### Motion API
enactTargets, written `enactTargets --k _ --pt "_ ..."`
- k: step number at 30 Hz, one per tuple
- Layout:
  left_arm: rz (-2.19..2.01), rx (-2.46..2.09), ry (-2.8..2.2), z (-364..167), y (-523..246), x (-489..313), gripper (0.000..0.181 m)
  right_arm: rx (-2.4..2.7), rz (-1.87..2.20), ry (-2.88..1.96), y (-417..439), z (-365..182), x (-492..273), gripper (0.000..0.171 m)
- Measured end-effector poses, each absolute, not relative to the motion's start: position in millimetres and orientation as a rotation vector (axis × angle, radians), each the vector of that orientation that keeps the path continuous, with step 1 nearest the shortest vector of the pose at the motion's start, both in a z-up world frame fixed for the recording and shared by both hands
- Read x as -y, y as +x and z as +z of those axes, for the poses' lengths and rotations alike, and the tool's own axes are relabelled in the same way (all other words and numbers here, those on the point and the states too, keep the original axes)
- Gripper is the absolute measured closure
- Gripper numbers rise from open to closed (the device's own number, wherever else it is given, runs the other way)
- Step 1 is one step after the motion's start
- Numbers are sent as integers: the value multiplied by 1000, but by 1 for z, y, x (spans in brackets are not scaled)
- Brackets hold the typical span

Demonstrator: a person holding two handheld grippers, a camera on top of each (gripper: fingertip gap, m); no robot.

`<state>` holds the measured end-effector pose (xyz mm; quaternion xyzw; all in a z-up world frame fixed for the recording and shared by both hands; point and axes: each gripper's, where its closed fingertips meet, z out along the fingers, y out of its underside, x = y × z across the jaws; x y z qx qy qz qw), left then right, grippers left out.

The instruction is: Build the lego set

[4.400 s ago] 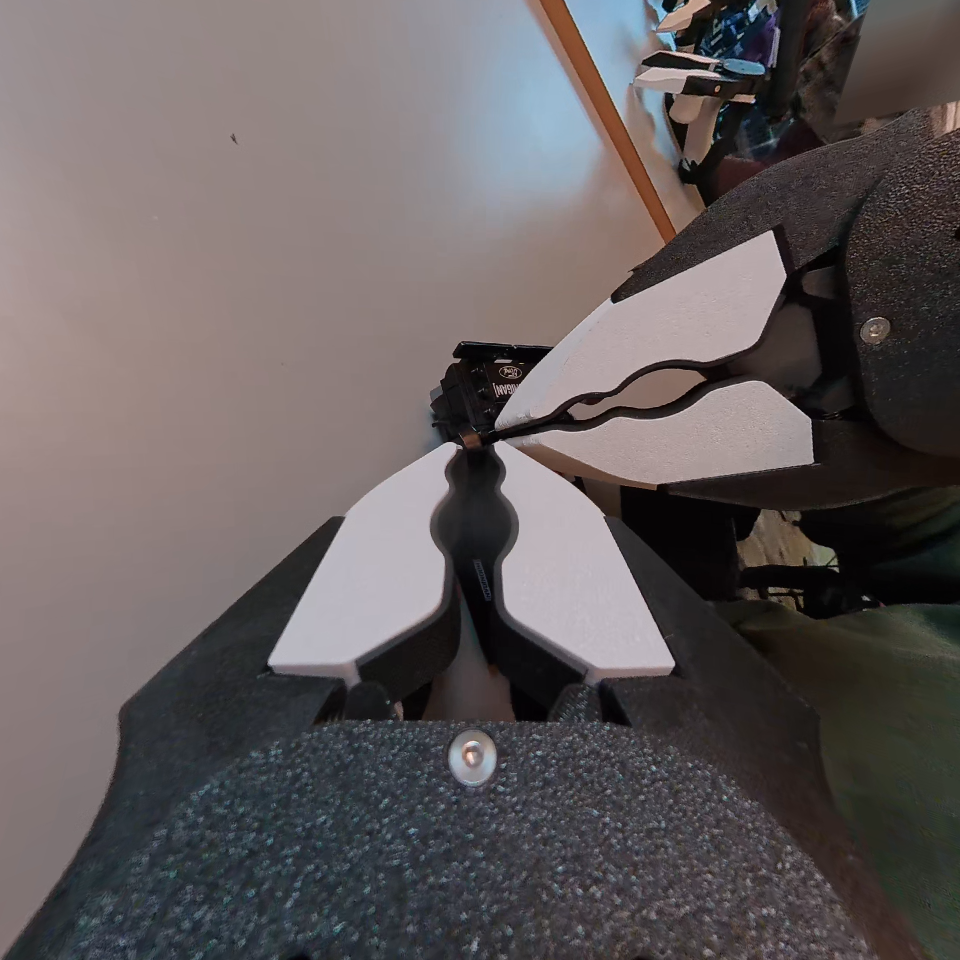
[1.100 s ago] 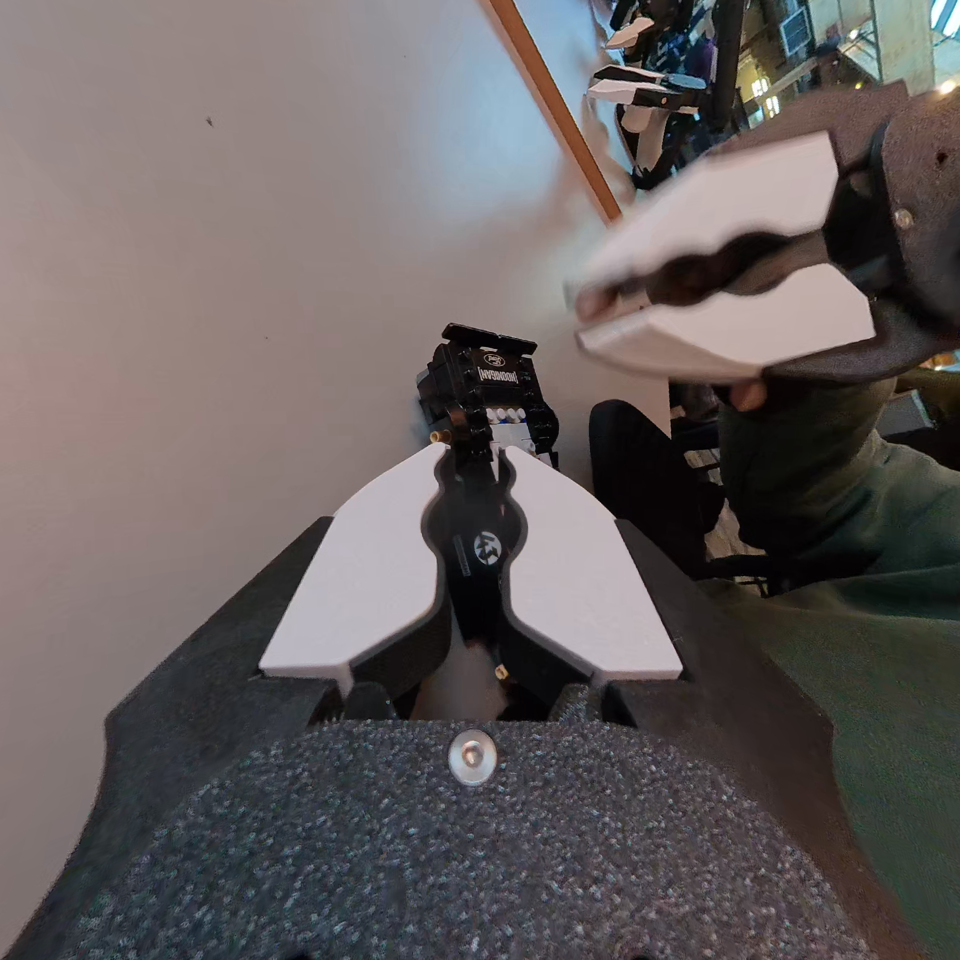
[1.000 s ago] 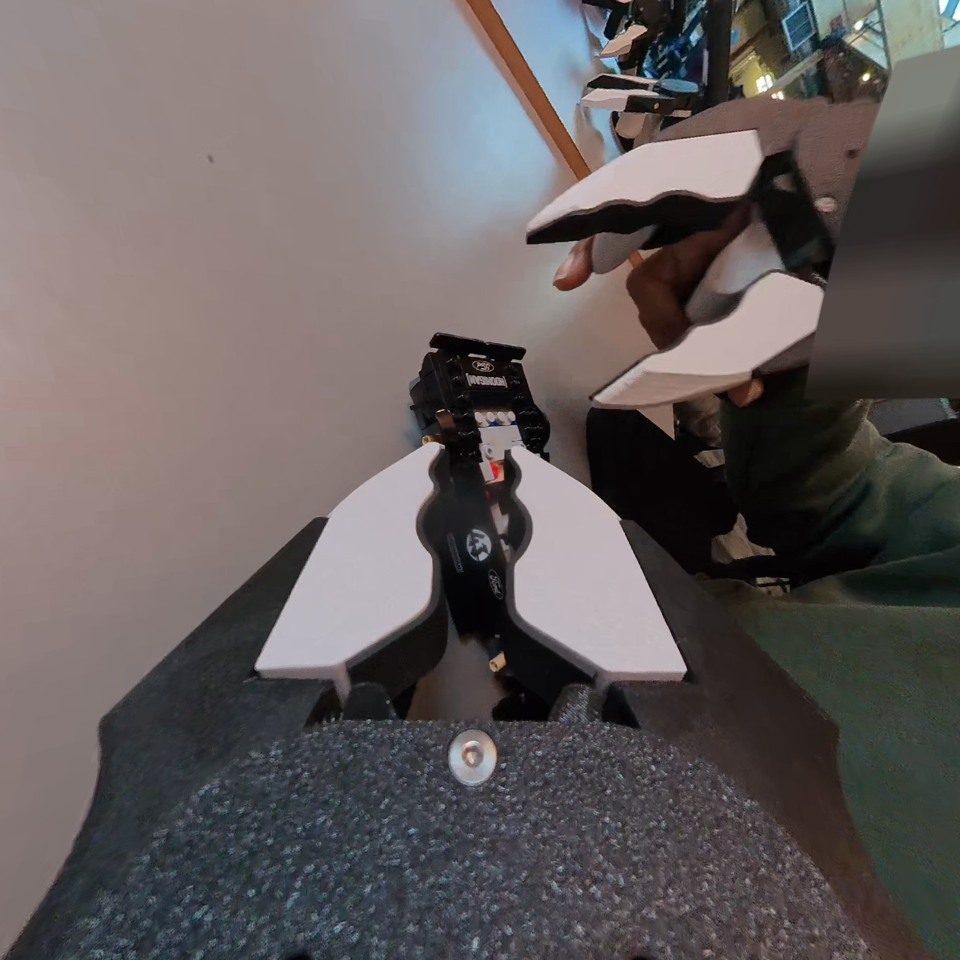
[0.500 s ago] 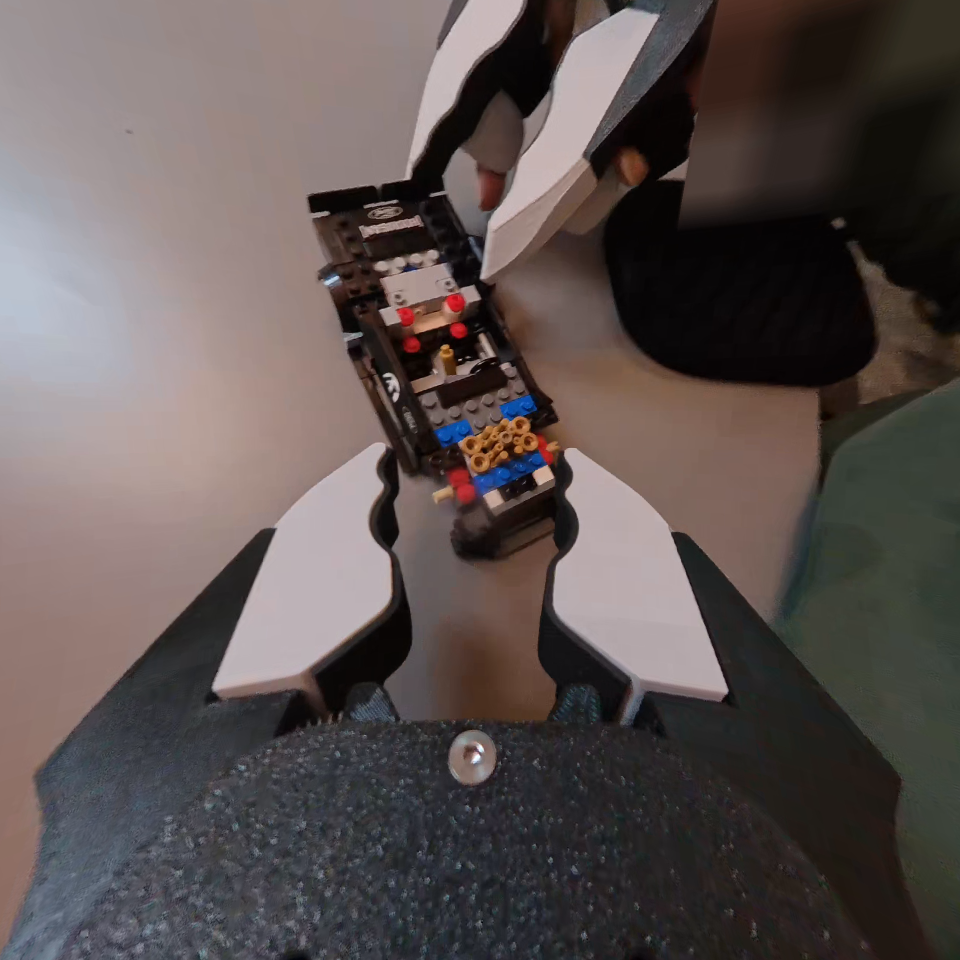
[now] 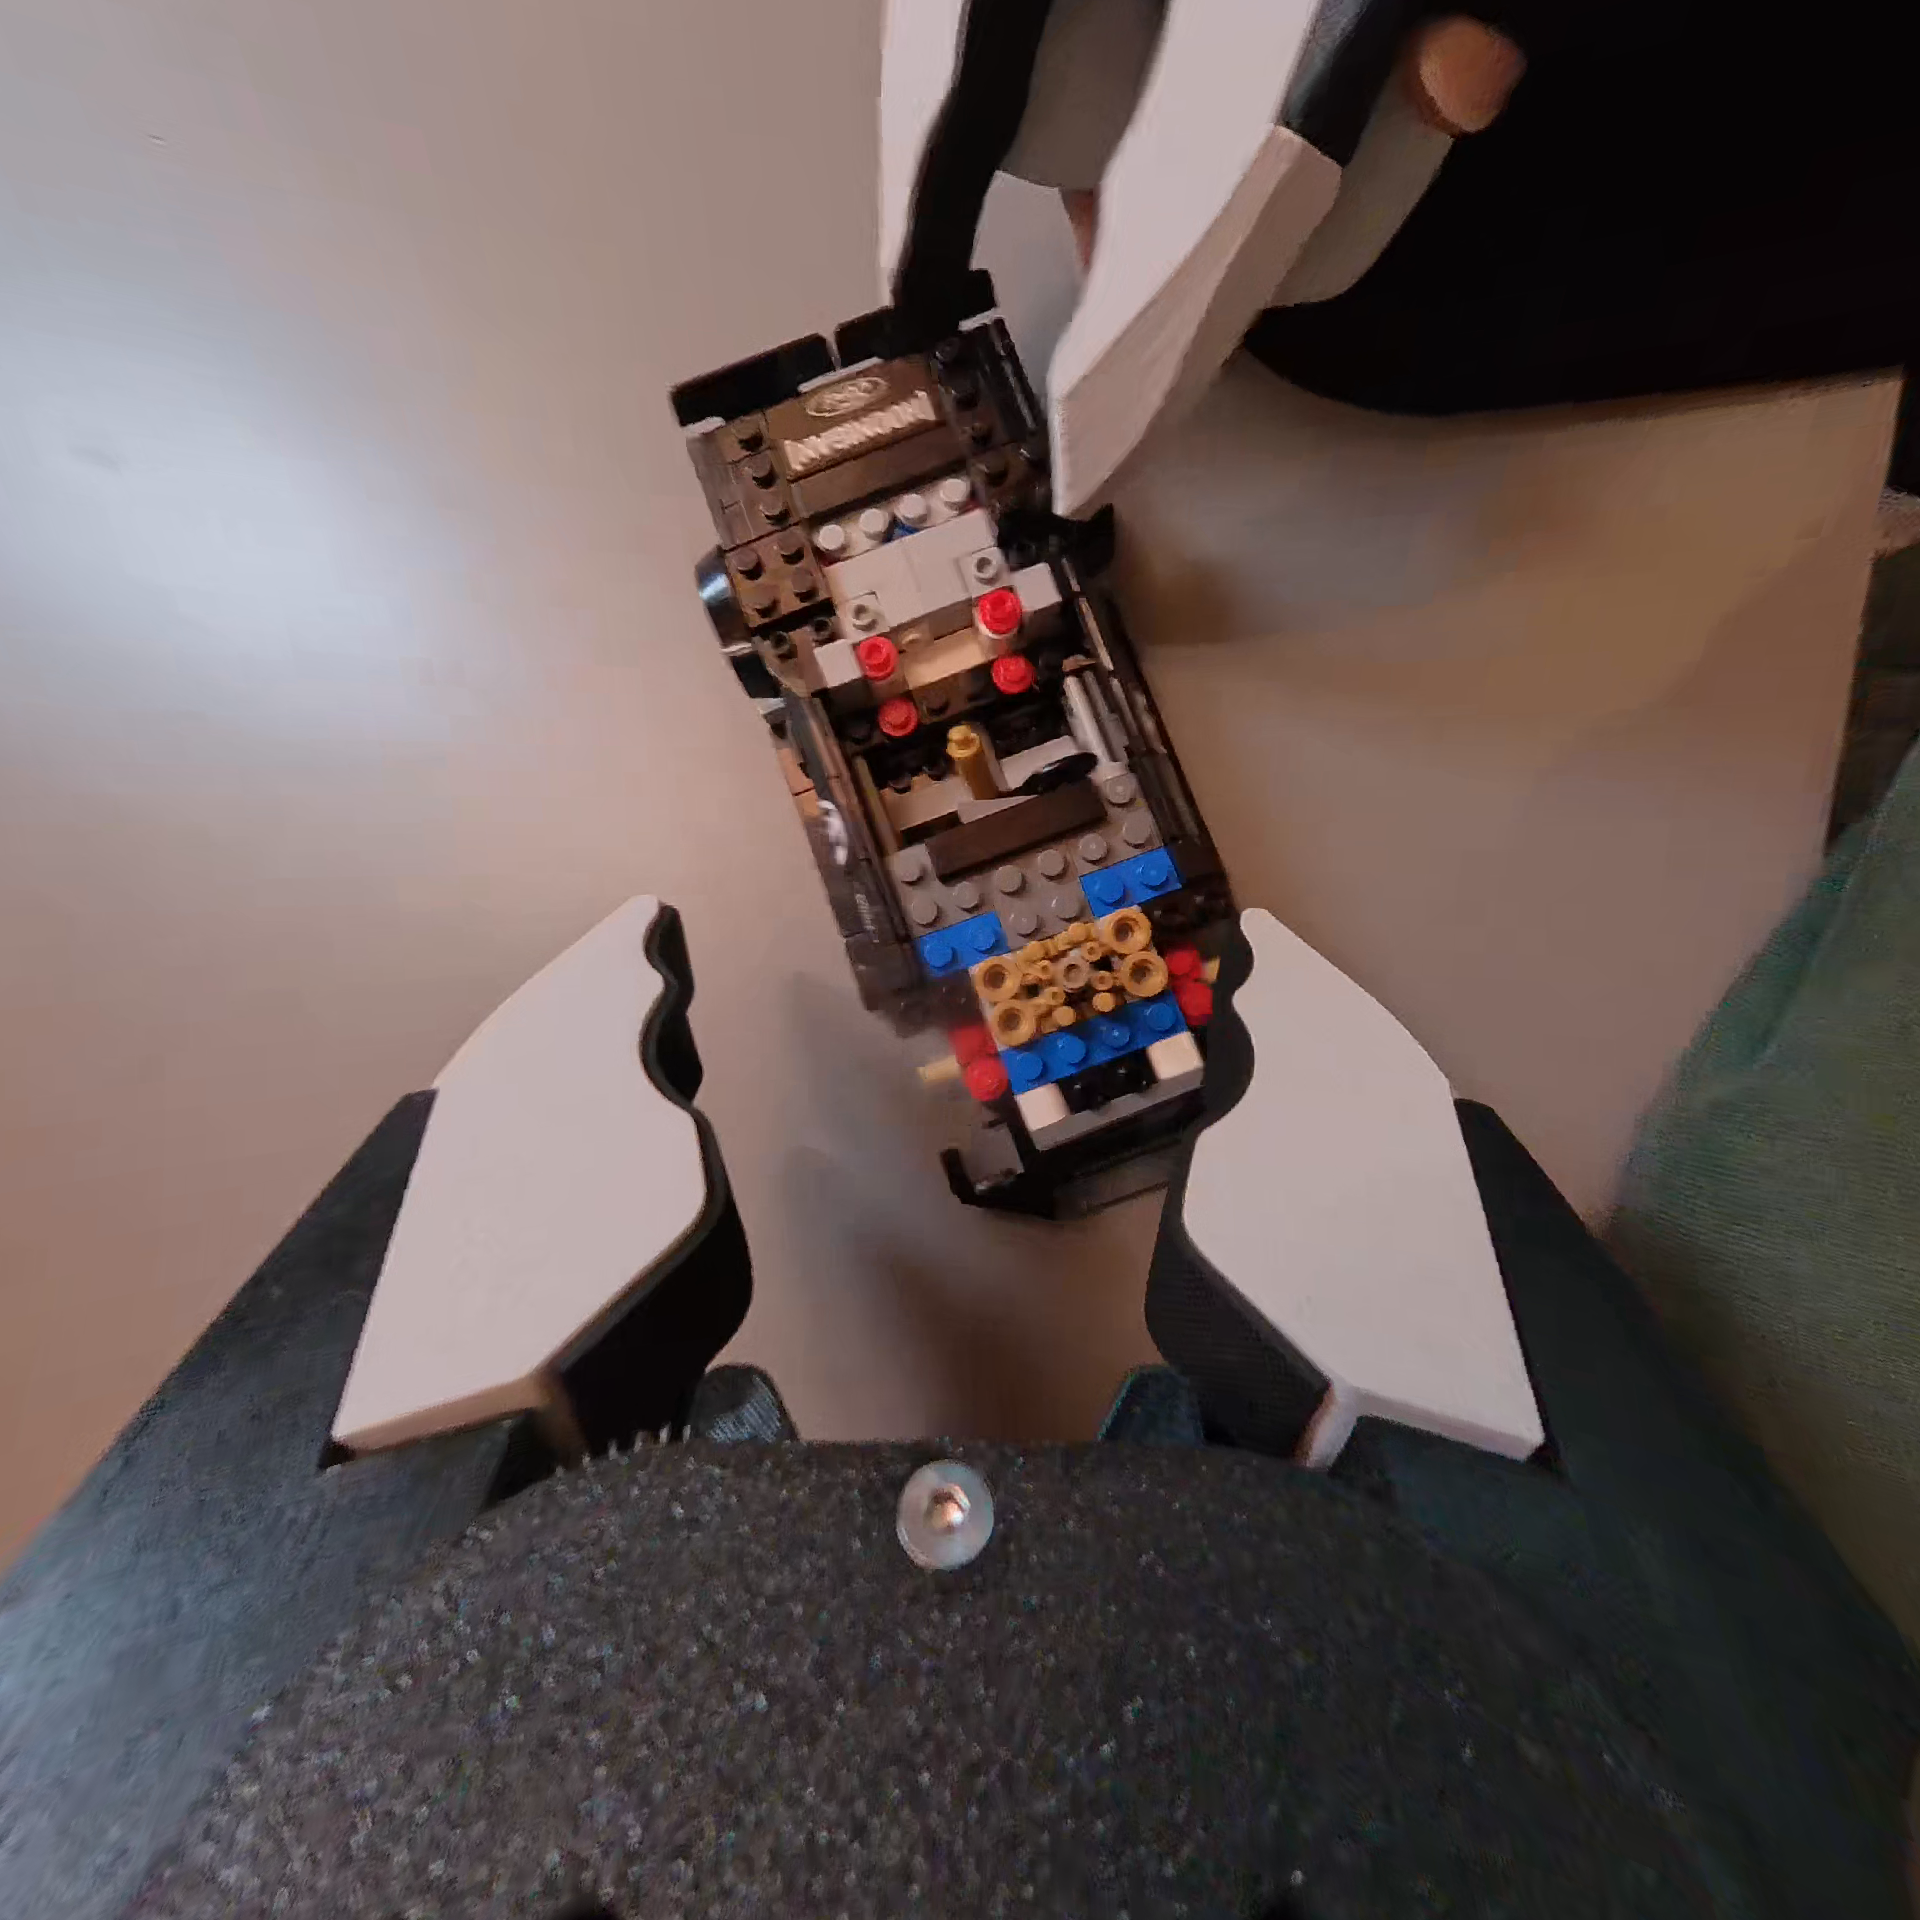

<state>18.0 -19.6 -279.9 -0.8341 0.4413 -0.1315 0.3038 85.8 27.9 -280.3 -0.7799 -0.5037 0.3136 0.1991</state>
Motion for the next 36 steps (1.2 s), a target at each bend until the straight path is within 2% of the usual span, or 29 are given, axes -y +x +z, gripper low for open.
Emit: enactTargets --k 4,7,9,15,21,25,31,36 --pt "-406 -1174 -2226 -282 32 37 87 1282 888 -2189 85 -279 -33 130" --pt "-272 -1163 -2234 -292 30 34 89 1236 876 -2173 83 -277 -37 130" --pt "-227 -1139 -2247 -298 28 31 99 1211 903 -2150 79 -271 -38 129" --pt "-275 -1128 -2254 -299 3 13 108 1227 845 -2032 81 -255 -52 118" --pt "-357 -1383 -2129 -299 -30 -16 109 1518 717 -1838 76 -257 -36 102" --pt "-416 -1552 -2045 -300 -44 -33 109 1577 625 -1819 67 -267 -37 99" --pt "-437 -1482 -2039 -283 -57 -51 102 1561 574 -1857 65 -279 -46 90" --pt "-207 -1419 -1965 -290 -65 -57 103 1596 535 -1874 55 -290 -44 88"
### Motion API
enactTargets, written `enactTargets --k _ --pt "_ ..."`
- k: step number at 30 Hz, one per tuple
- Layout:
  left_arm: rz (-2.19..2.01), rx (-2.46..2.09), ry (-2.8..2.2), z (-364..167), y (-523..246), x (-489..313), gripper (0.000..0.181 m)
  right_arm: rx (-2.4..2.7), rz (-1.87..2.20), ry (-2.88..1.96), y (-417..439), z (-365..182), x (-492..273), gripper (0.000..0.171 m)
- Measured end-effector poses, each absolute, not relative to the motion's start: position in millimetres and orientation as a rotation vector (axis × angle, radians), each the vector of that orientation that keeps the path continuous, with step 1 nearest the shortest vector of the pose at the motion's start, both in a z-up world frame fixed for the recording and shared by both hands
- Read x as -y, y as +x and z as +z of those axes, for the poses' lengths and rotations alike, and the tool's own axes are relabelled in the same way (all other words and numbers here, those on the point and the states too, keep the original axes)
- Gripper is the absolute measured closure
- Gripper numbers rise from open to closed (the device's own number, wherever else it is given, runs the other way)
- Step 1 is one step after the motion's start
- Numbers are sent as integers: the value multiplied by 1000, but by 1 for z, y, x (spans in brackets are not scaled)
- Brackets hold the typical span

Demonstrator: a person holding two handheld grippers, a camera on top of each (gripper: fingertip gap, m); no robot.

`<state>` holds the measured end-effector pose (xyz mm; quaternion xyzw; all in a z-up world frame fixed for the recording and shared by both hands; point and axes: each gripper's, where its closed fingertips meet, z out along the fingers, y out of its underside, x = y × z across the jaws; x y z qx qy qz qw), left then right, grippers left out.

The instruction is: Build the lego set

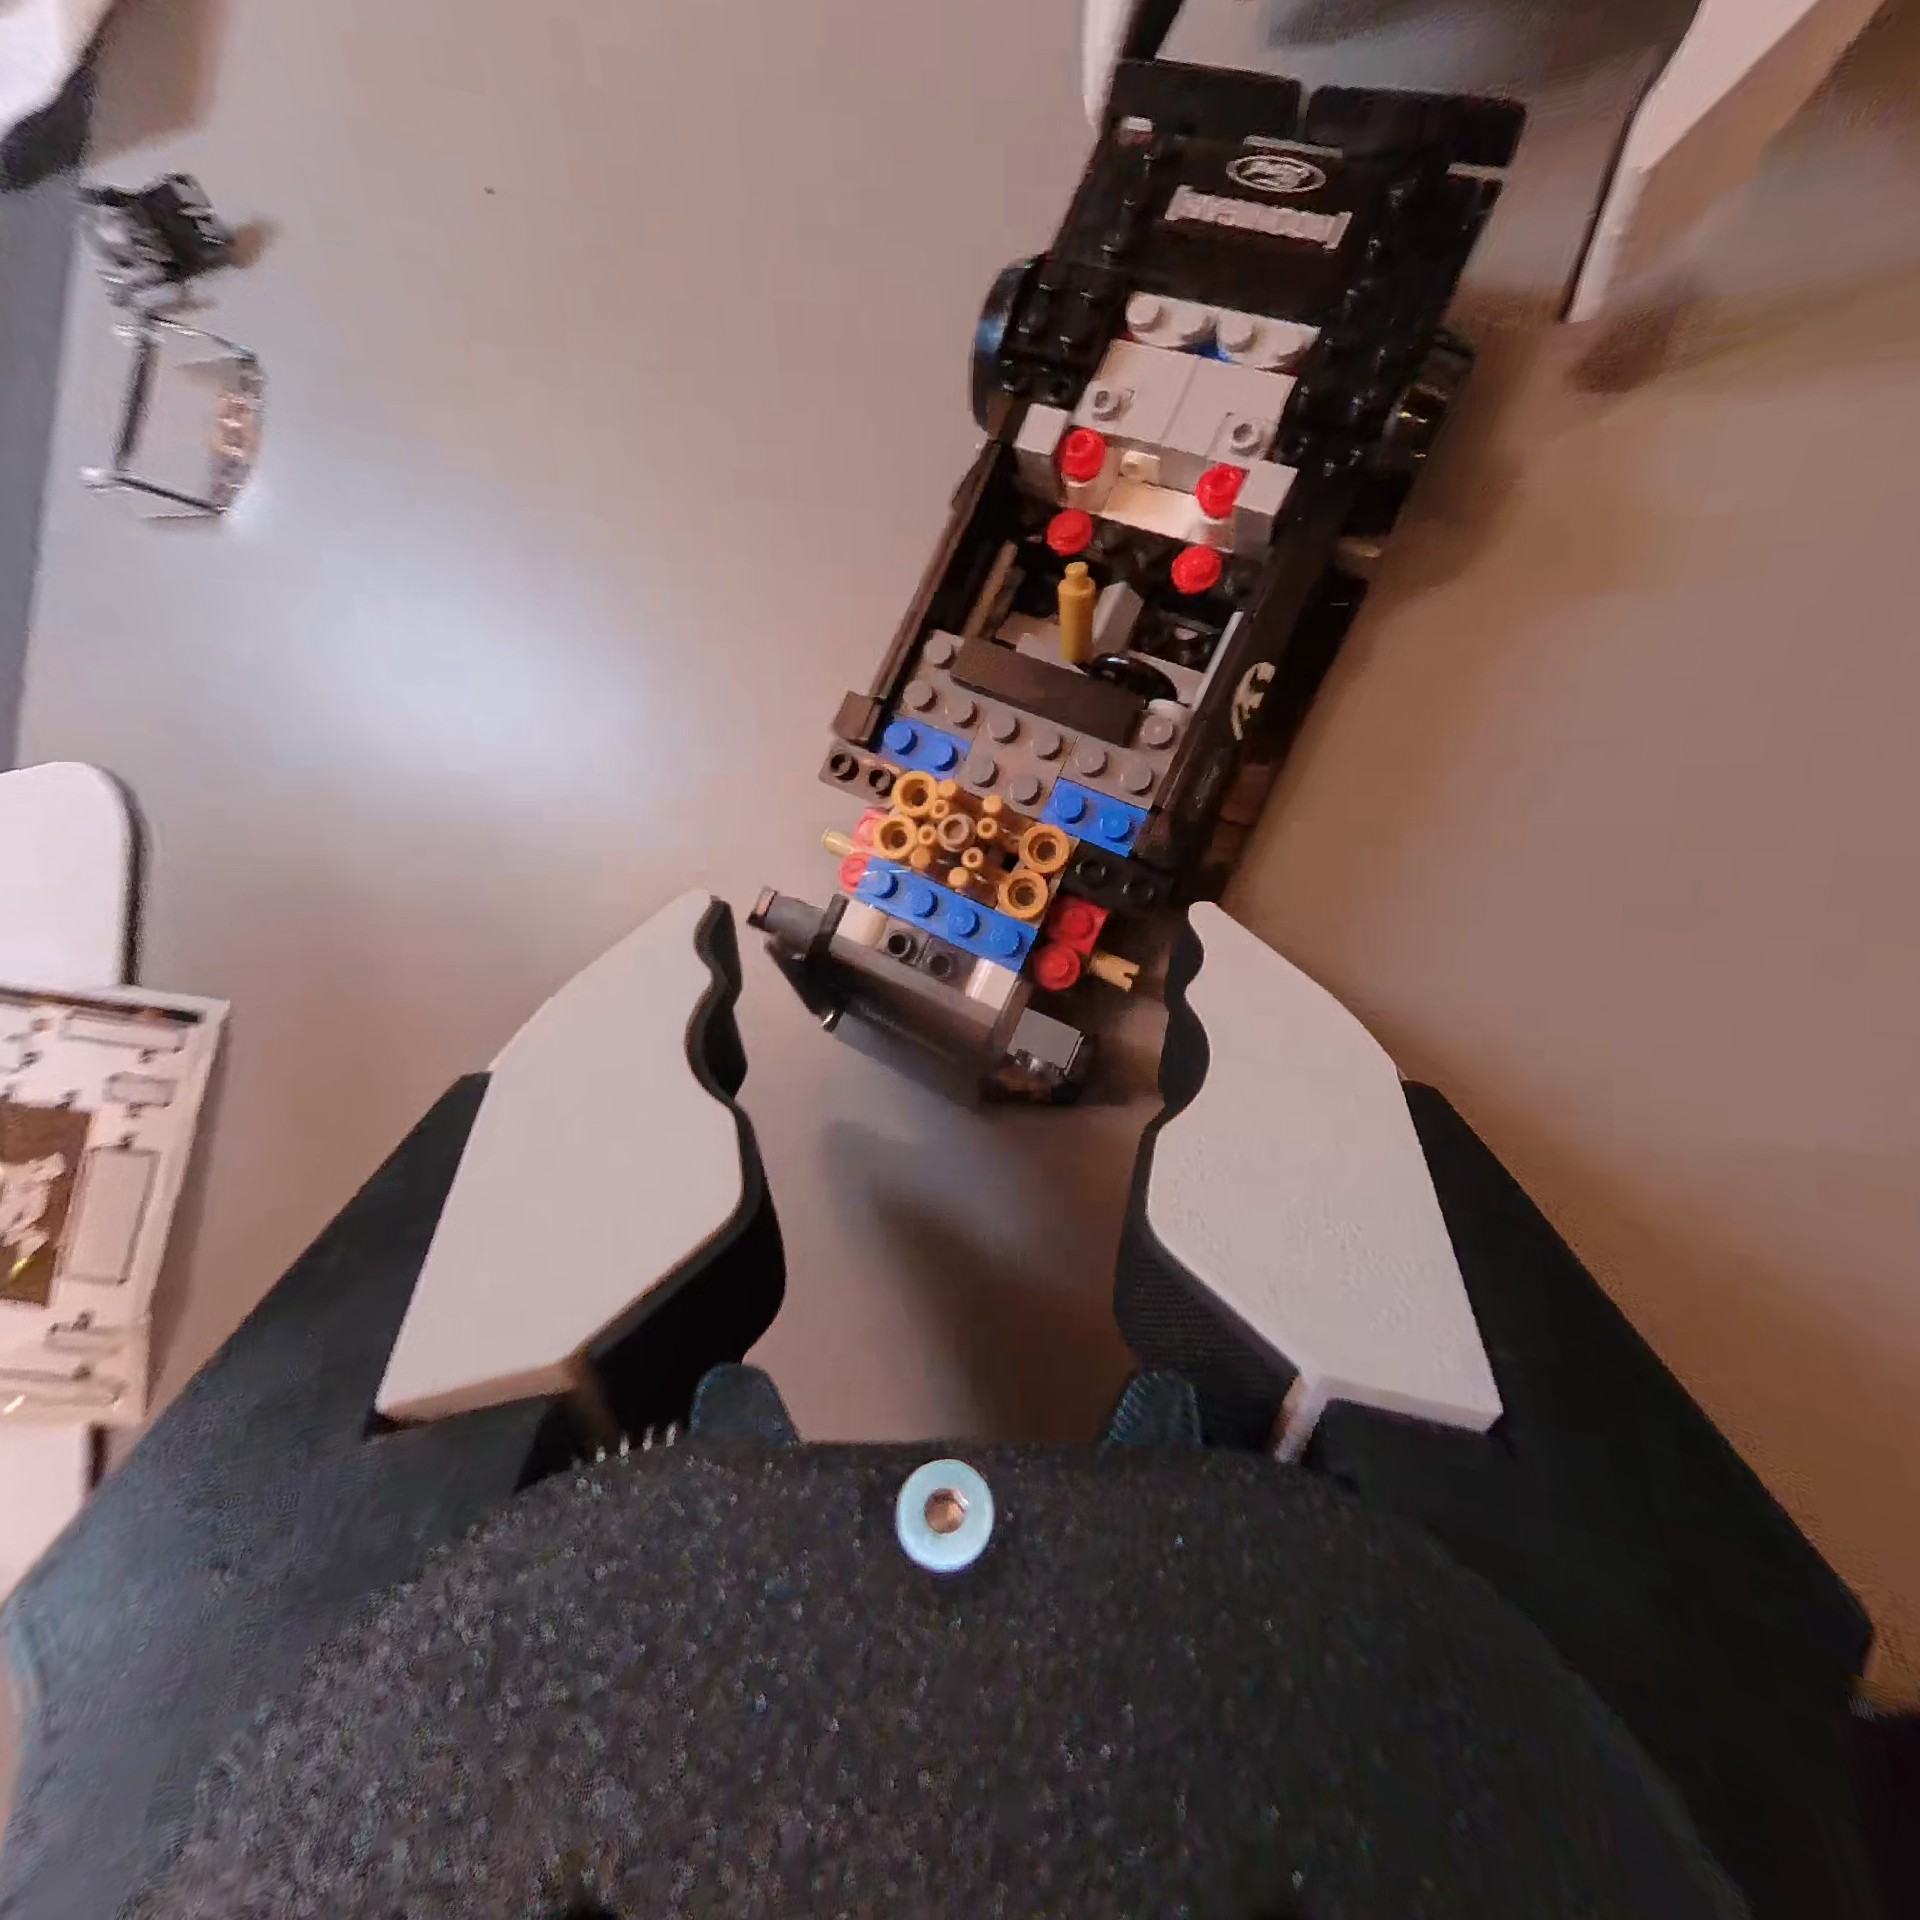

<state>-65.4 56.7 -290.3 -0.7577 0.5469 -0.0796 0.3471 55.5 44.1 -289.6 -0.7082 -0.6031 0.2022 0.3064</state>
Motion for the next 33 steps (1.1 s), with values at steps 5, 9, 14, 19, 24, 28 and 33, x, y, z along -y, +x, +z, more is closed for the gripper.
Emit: enactTargets --k 5,9,14,19,24,28,33 --pt "-131 -1275 -1922 -282 -73 -59 106 1612 514 -1870 46 -292 -53 93" --pt "-128 -1223 -1931 -277 -82 -54 105 1649 517 -1849 40 -292 -60 95" --pt "-163 -1148 -1965 -282 -92 -52 104 1716 517 -1792 31 -290 -81 96" --pt "-121 -1118 -1976 -288 -97 -55 108 1760 461 -1736 25 -284 -118 100" --pt "-113 -1081 -1989 -290 -101 -59 109 1727 462 -1713 13 -280 -141 106" --pt "-122 -1044 -1997 -291 -102 -64 111 1615 463 -1734 4 -279 -160 118" --pt "-96 -988 -2001 -290 -106 -74 116 1467 485 -1761 1 -280 -176 125"
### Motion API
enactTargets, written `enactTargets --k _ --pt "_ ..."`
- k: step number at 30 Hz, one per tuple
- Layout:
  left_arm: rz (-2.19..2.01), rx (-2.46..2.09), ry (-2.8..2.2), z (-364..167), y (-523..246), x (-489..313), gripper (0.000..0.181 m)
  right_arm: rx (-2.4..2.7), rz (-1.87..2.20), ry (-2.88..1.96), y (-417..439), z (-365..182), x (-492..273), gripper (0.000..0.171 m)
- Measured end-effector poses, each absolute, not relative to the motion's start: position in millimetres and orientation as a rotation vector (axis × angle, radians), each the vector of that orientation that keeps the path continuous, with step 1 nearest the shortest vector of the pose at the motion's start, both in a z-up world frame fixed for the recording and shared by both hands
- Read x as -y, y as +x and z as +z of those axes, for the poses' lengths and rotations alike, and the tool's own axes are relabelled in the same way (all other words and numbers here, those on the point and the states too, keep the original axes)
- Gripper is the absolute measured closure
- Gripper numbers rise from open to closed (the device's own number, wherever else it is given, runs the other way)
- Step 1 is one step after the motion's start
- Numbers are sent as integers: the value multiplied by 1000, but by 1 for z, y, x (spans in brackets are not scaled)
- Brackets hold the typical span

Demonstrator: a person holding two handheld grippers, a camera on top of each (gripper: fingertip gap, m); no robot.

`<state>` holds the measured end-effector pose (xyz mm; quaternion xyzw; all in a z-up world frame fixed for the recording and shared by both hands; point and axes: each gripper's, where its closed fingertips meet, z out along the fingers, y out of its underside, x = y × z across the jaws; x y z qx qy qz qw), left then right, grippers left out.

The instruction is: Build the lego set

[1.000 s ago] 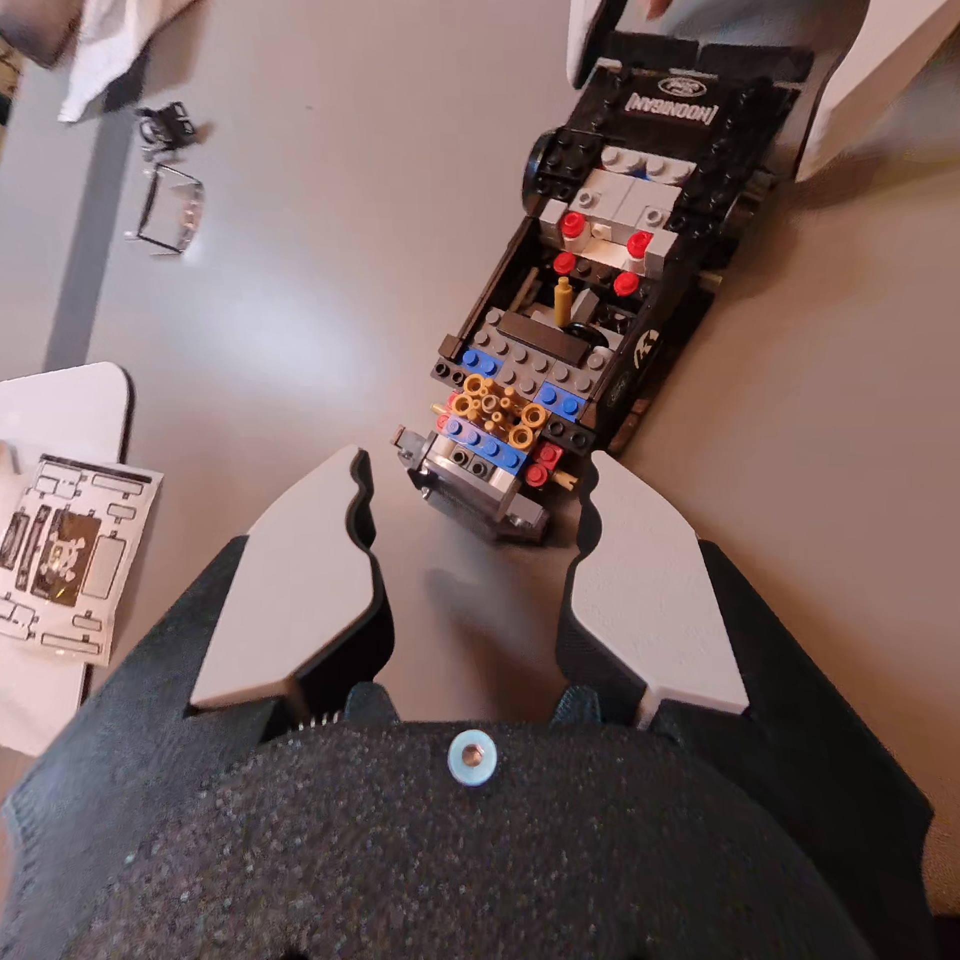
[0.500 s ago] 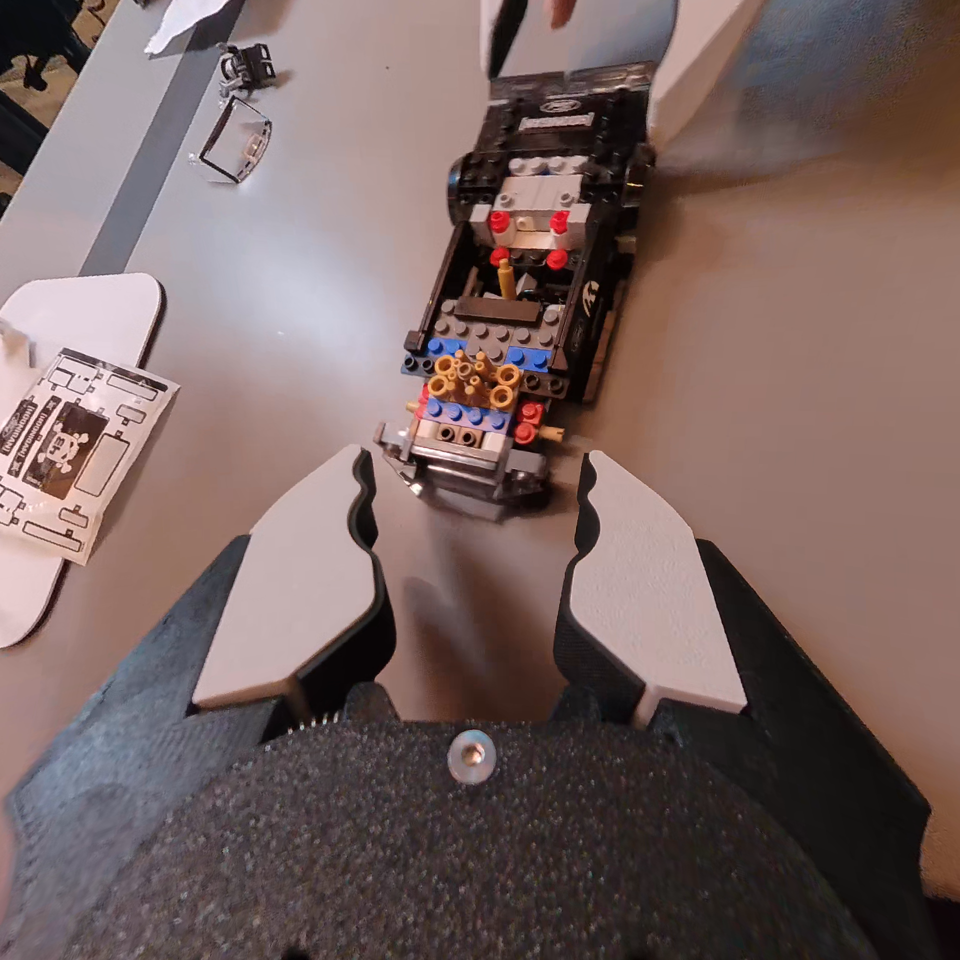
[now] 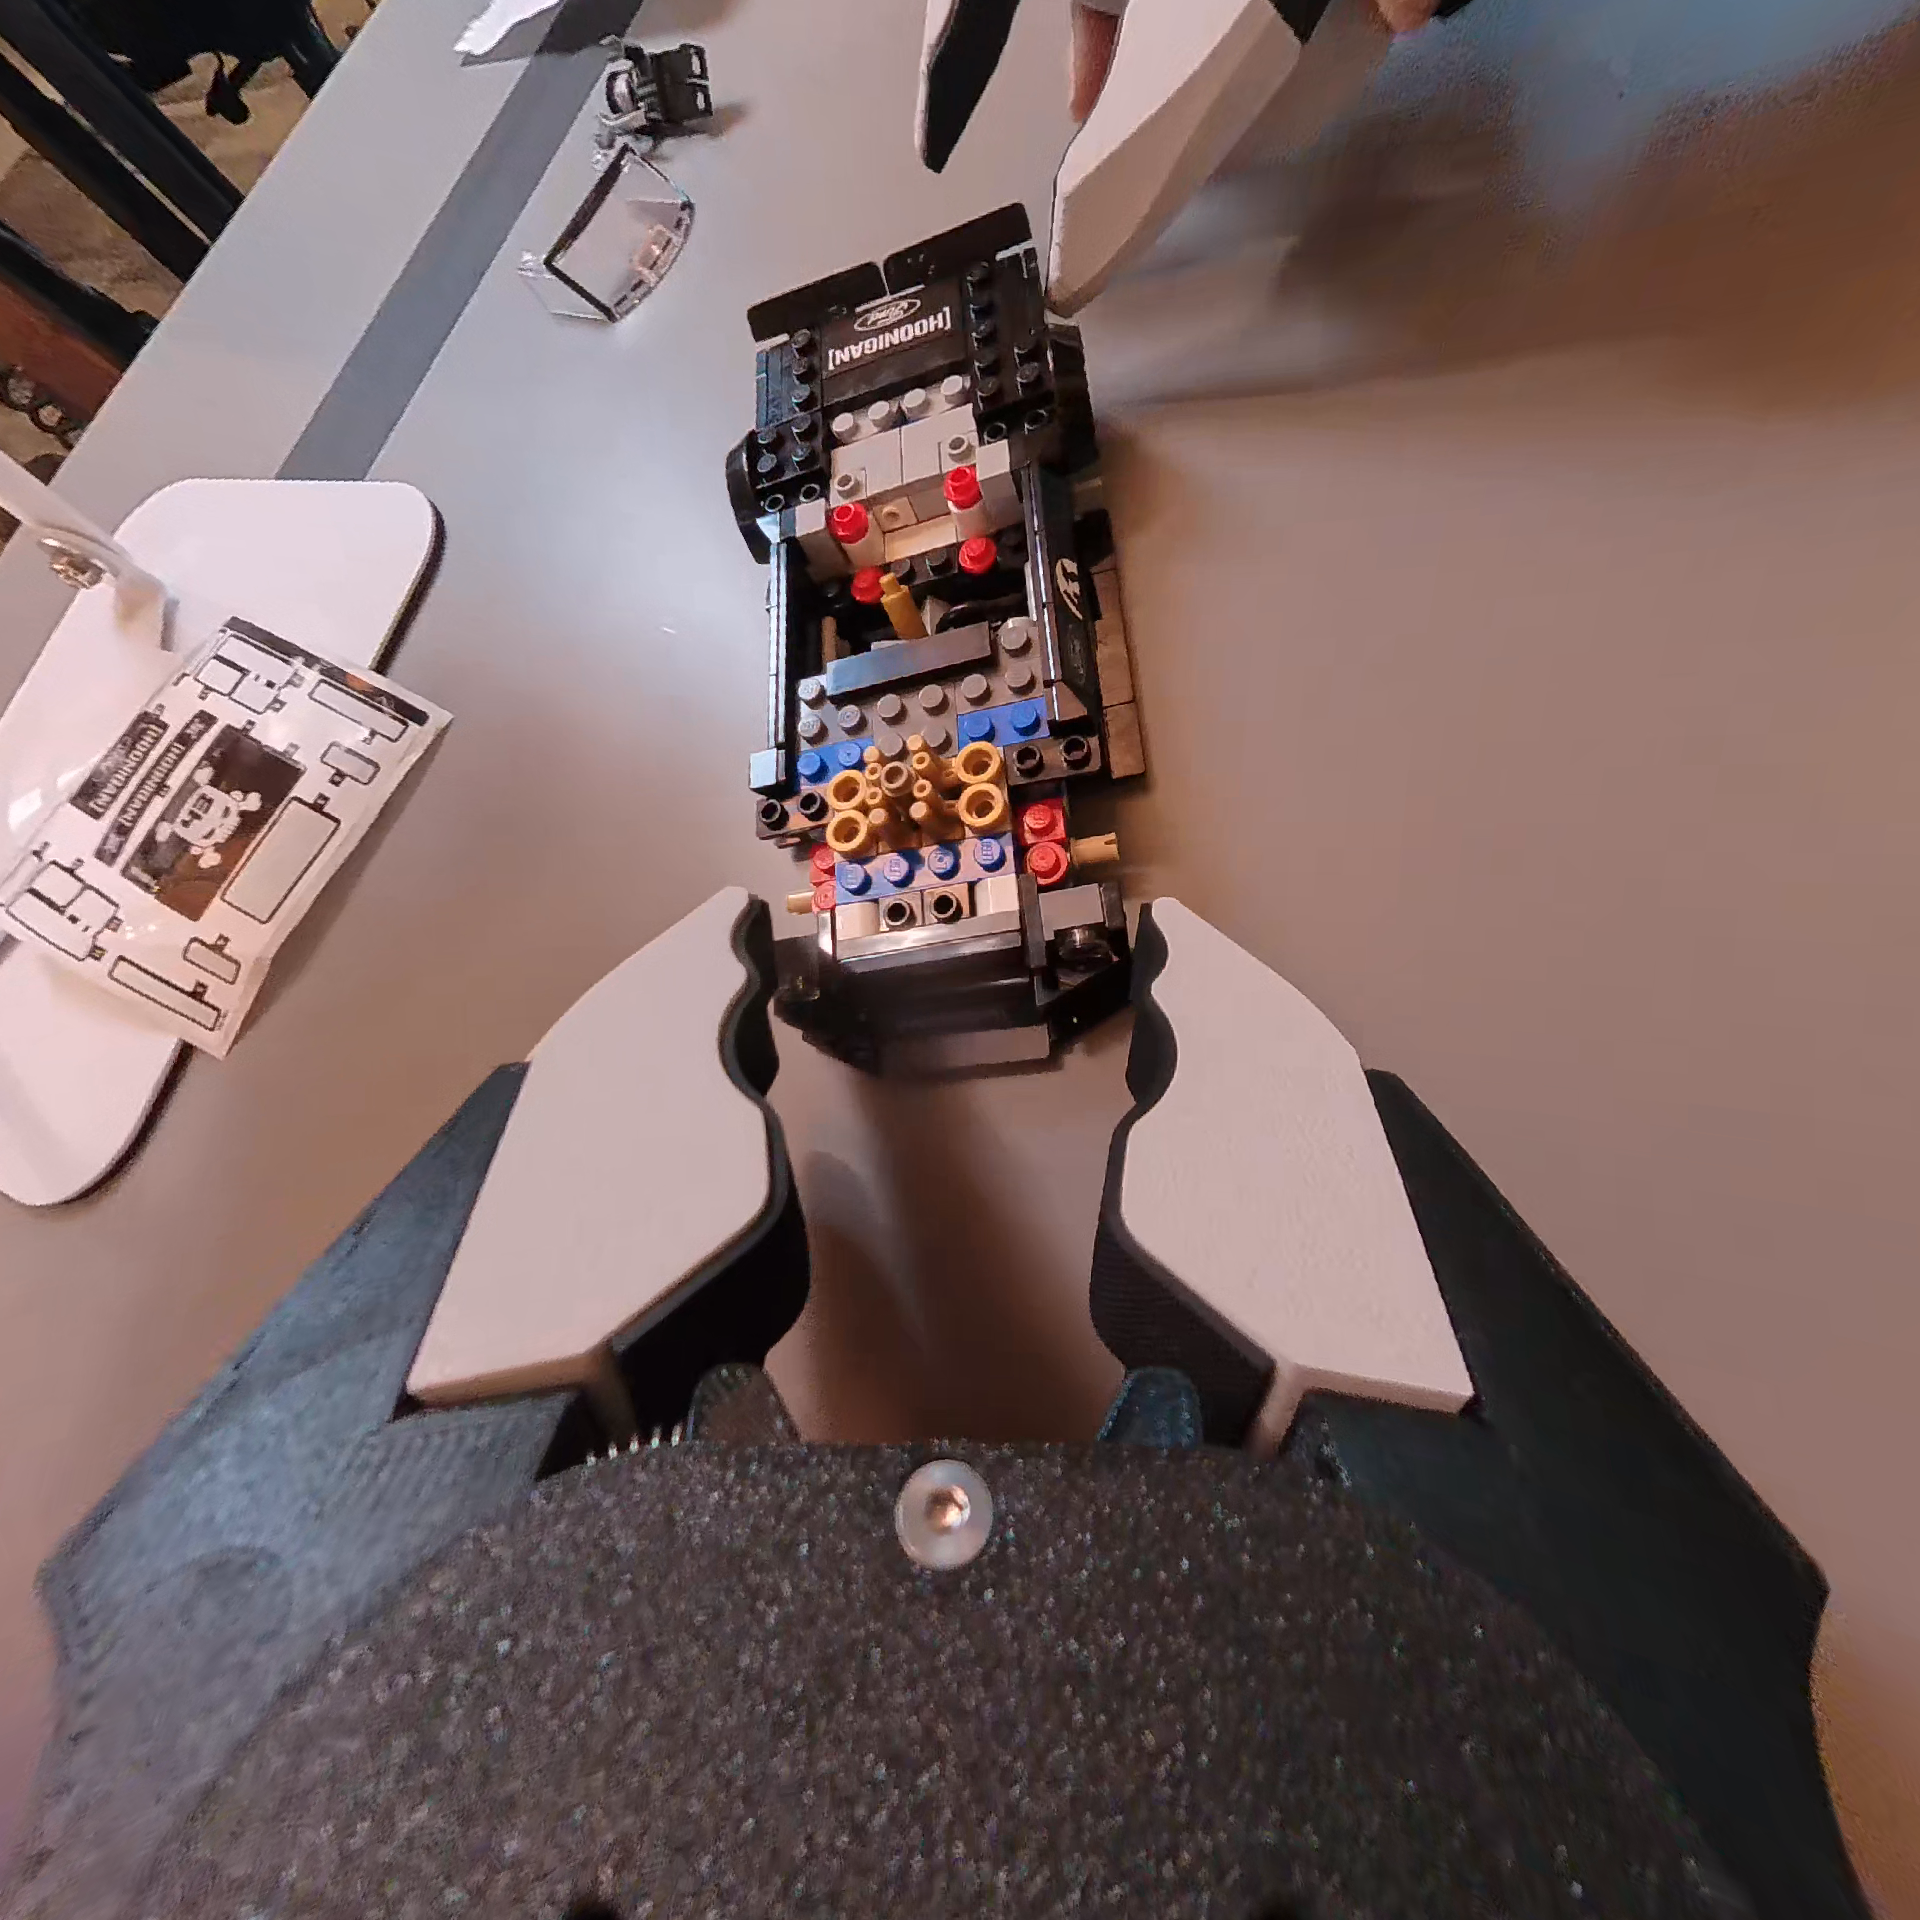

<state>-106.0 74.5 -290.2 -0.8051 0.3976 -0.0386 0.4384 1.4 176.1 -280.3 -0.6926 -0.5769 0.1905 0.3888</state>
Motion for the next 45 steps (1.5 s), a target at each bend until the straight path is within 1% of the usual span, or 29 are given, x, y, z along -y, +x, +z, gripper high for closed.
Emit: enactTargets --k 6,10,16,18,20,21,23,24,26,28,30,31,35,36,40,45 --pt "-106 -901 -2016 -290 -104 -83 125 1417 486 -1765 5 -274 -167 125" --pt "-90 -847 -2037 -290 -101 -91 125 1362 459 -1810 8 -266 -153 125" --pt "-44 -774 -2059 -290 -98 -101 125 1286 528 -1843 2 -260 -132 128" --pt "-30 -777 -2037 -287 -97 -101 120 1264 543 -1829 1 -258 -129 129" --pt "-100 -779 -2013 -281 -91 -96 108 1242 557 -1813 1 -257 -127 129" --pt "-156 -760 -1993 -275 -88 -92 105 1227 569 -1801 1 -256 -127 129" --pt "-228 -708 -1936 -259 -87 -86 102 1199 602 -1764 1 -252 -126 130" --pt "-258 -671 -1898 -249 -88 -83 103 1181 615 -1741 1 -248 -126 134" --pt "-297 -571 -1840 -229 -94 -81 112 1151 630 -1701 1 -239 -126 140" --pt "-318 -498 -1780 -211 -99 -76 128 1134 628 -1673 2 -233 -125 148" --pt "-273 -442 -1748 -203 -107 -74 139 1125 622 -1671 2 -232 -124 163" --pt "-240 -422 -1739 -202 -111 -73 147 1113 616 -1672 2 -231 -125 170" --pt "-177 -366 -1715 -203 -122 -72 179 1099 590 -1679 0 -235 -127 171" --pt "-166 -349 -1714 -202 -125 -73 181 1099 585 -1676 0 -236 -128 171" --pt "-154 -274 -1671 -193 -137 -77 181 1068 564 -1648 1 -232 -132 171" --pt "-114 -211 -1633 -188 -152 -81 181 1003 569 -1553 -5 -208 -148 171"
